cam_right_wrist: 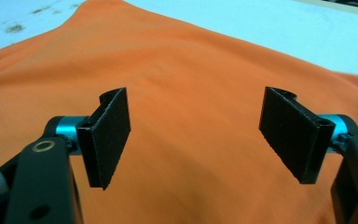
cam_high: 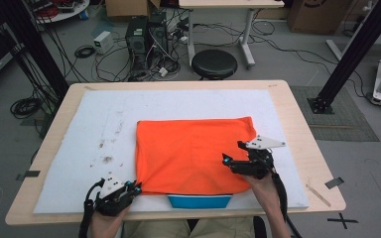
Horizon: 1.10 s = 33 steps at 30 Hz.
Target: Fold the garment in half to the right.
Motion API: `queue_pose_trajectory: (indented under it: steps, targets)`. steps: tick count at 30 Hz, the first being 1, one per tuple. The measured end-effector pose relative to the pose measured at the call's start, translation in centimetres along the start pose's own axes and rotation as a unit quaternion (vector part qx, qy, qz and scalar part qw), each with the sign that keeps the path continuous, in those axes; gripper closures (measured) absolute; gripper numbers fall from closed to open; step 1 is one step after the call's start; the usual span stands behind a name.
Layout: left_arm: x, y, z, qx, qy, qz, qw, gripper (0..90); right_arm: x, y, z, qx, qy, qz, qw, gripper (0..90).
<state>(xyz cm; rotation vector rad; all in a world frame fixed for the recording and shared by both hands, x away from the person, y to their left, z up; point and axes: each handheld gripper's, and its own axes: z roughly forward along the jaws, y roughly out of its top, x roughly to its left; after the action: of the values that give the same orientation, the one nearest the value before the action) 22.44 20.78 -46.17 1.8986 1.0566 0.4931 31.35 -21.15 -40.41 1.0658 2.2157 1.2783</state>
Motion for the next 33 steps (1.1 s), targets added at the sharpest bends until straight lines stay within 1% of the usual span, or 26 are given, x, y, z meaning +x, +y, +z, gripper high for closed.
queue_pose_trajectory:
  steps: [2,5,6,8,10,11,15,17,19,22,24,27,29,33]
  targets:
    - [0.1,0.0,0.0,-0.001,-0.004,-0.001,1.0,81.3,0.4,0.6,1.0,0.003,0.012,-0.007,0.9999,23.7]
    - [0.3,-0.2,0.0,-0.003,-0.011,-0.007,0.9999,81.1,1.1,1.6,2.8,0.018,0.018,-0.027,0.9993,23.3]
    - [0.4,-0.2,0.0,-0.005,-0.013,-0.01,0.9999,81.1,1.3,2.0,3.4,0.024,0.021,-0.031,0.999,22.7]
    - [0.5,-0.2,0.0,-0.005,-0.015,-0.008,0.9998,81.0,1.7,2.9,4.7,0.032,0.029,-0.037,0.9984,22.5]
    - [0.5,-0.2,0.0,-0.006,-0.018,-0.01,0.9998,81.0,2.2,4.0,6.1,0.043,0.036,-0.044,0.9974,22.6]
    - [0.6,-0.3,0.0,-0.007,-0.019,-0.015,0.9997,81.0,2.4,4.5,6.8,0.047,0.038,-0.048,0.997,22.7]
    - [0.7,-0.5,0.0,-0.013,-0.022,-0.02,0.9995,80.8,3.3,6.8,9.9,0.061,0.054,-0.062,0.9948,23.0]
    - [0.7,-0.5,0.0,-0.014,-0.021,-0.017,0.9995,80.8,3.8,7.8,11.4,0.064,0.063,-0.065,0.9938,23.3]
    - [0.6,-0.5,0.0,-0.015,-0.019,-0.015,0.9996,80.8,4.2,8.7,12.9,0.069,0.066,-0.073,0.9928,23.3]
    - [0.5,-0.5,0.0,-0.015,-0.018,-0.012,0.9997,80.8,4.7,9.8,15.1,0.076,0.077,-0.073,0.9915,24.7]
    - [0.5,-0.5,0.0,-0.016,-0.016,-0.011,0.9997,80.8,4.9,10.3,16.3,0.074,0.085,-0.07,0.9912,25.3]
    - [0.5,-0.5,0.0,-0.017,-0.017,-0.011,0.9997,80.8,4.6,10.7,18.0,0.075,0.104,-0.048,0.9906,25.3]
    - [0.5,-0.5,0.0,-0.016,-0.017,-0.011,0.9997,80.8,4.4,10.8,19.2,0.079,0.106,-0.041,0.9904,25.3]
    - [0.5,-0.5,0.0,-0.015,-0.017,-0.011,0.9997,80.8,4.1,10.9,21.1,0.095,0.099,-0.042,0.9897,25.7]
